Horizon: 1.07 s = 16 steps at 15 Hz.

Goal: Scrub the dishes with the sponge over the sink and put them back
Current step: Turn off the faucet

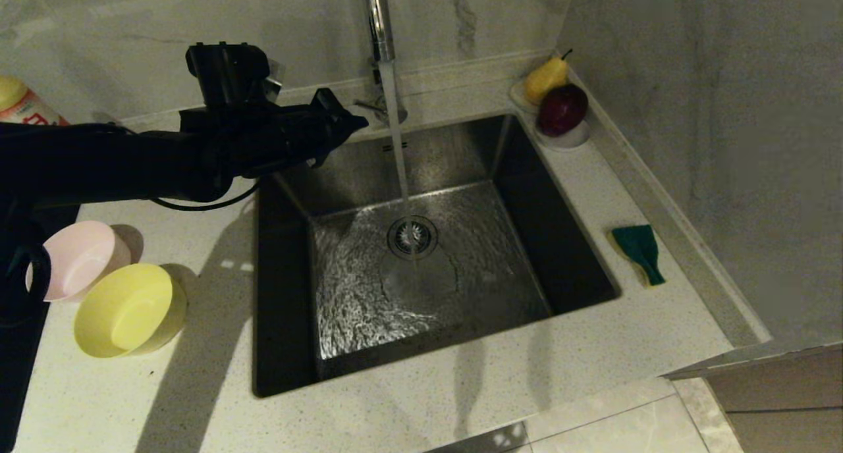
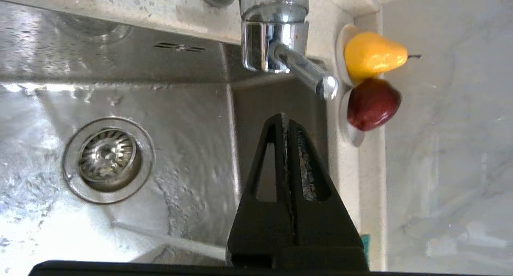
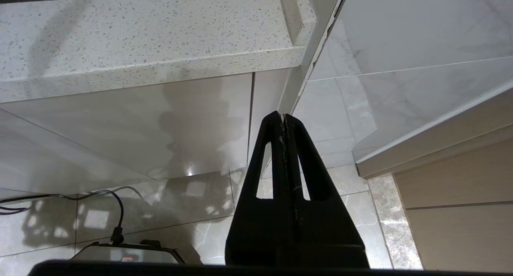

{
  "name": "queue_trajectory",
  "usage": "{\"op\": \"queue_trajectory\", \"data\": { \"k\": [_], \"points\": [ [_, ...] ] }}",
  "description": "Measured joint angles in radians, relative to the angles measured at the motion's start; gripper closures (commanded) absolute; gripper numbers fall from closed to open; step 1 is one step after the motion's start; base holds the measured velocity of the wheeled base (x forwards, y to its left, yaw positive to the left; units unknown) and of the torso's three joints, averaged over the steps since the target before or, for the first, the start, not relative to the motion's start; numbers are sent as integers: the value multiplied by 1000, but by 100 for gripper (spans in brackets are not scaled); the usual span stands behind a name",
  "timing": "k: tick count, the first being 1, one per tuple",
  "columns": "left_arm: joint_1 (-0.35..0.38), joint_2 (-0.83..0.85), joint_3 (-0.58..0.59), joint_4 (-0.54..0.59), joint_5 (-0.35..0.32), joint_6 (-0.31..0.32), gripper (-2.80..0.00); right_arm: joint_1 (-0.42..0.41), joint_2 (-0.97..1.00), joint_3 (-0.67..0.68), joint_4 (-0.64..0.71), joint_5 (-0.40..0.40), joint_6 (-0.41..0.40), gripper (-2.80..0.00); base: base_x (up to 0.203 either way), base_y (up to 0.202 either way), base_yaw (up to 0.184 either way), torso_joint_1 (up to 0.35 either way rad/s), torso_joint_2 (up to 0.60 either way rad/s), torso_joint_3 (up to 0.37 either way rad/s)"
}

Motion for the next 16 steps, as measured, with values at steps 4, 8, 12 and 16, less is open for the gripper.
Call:
{"op": "queue_trajectory", "data": {
  "k": [4,8,12,16],
  "points": [
    [1,17,-43,0,-2,-43,0,0,0,0,0,0,0,0,0,0,0,0,0,0],
    [2,28,-77,2,-1,-45,0,0,0,0,0,0,0,0,0,0,0,0,0,0],
    [5,64,-158,12,13,-57,0,0,0,0,0,0,0,0,0,0,0,0,0,0],
    [5,86,-194,12,13,-76,0,0,0,0,0,0,0,0,0,0,0,0,0,0]
  ]
}}
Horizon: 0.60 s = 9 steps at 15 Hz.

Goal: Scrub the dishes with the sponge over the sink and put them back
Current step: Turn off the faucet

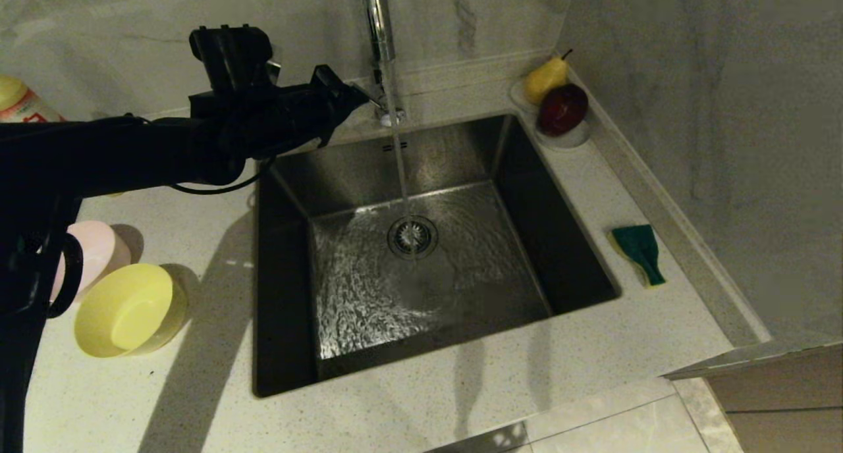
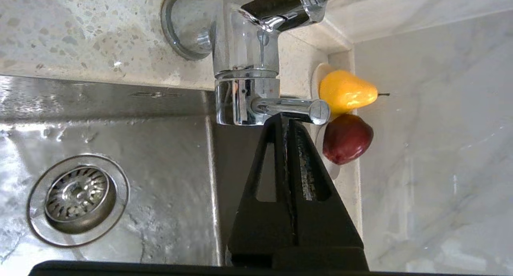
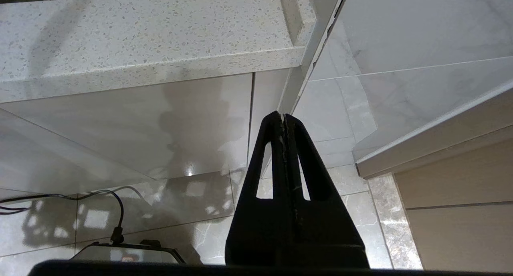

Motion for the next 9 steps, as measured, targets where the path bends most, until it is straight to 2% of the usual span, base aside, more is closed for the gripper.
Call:
{"op": "queue_trajectory", "data": {
  "k": [9],
  "points": [
    [32,12,-9,-11,-1,-7,0,0,0,0,0,0,0,0,0,0,0,0,0,0]
  ]
}}
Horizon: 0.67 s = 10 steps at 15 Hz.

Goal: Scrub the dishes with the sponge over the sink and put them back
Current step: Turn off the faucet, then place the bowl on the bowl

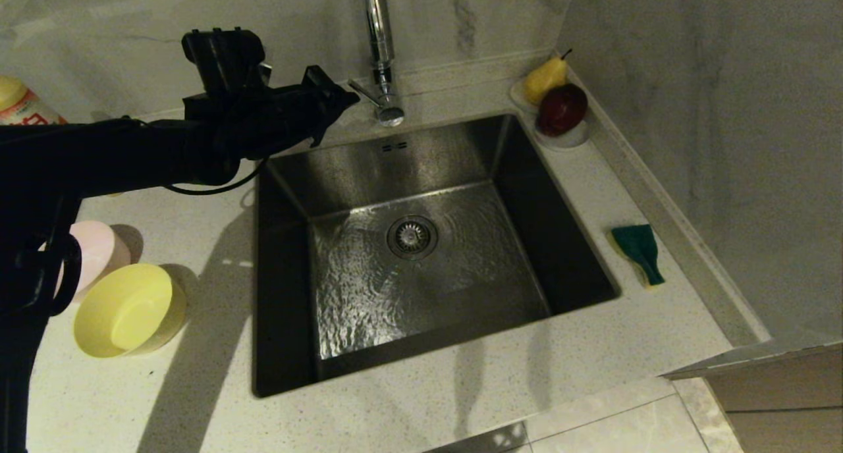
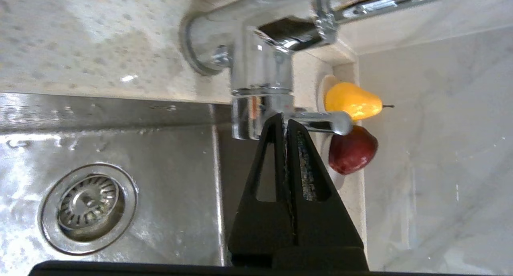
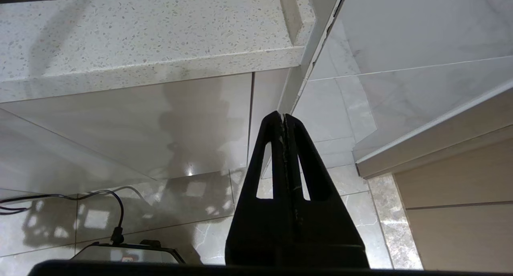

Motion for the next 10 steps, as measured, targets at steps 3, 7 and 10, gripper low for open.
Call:
{"op": "queue_trajectory", "data": {
  "k": [3,7,10],
  "points": [
    [2,-1,5,6,1,-4,0,0,0,0,0,0,0,0,0,0,0,0,0,0],
    [3,-49,90,2,3,-9,0,0,0,0,0,0,0,0,0,0,0,0,0,0],
    [3,-153,209,-2,4,3,0,0,0,0,0,0,0,0,0,0,0,0,0,0]
  ]
}}
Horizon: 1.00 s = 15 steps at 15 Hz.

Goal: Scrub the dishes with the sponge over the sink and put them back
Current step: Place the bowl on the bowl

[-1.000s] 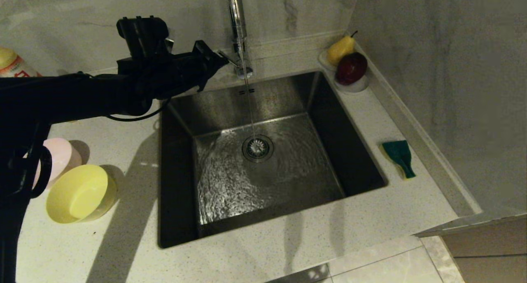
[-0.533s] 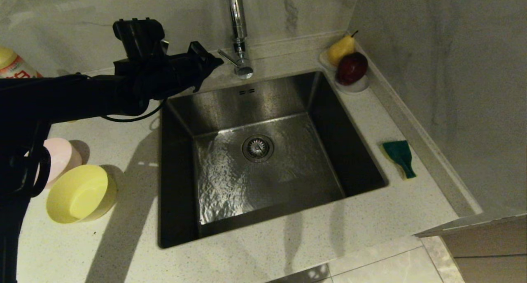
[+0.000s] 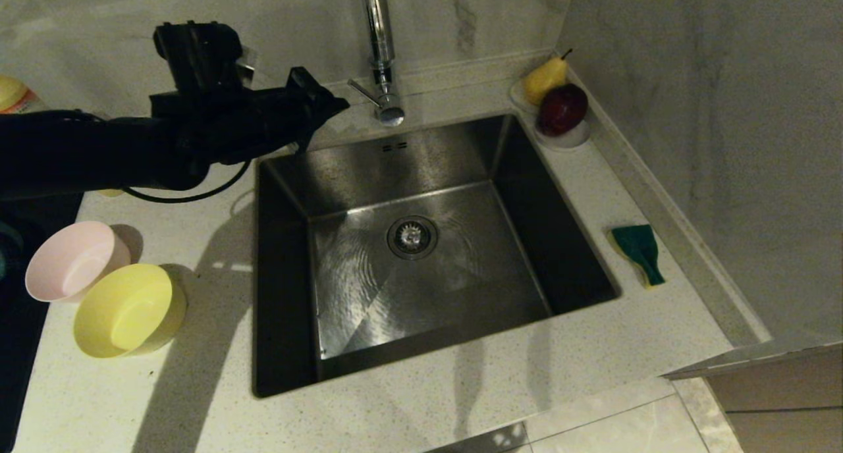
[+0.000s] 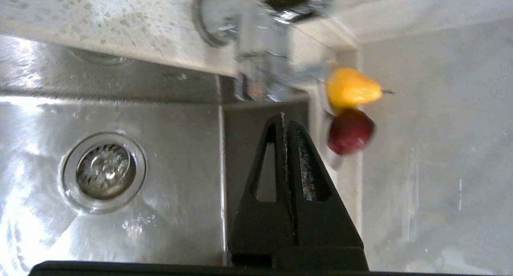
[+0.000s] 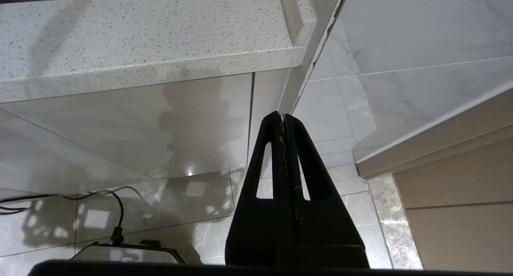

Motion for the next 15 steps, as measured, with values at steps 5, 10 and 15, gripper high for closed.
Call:
{"op": "queue_trajectory", "data": {
  "k": [5,10,15],
  "points": [
    [-1,-271,250,7,3,123,0,0,0,0,0,0,0,0,0,0,0,0,0,0],
    [-1,-574,555,6,152,467,0,0,0,0,0,0,0,0,0,0,0,0,0,0],
    [-1,-886,825,6,284,738,0,0,0,0,0,0,0,0,0,0,0,0,0,0]
  ]
}}
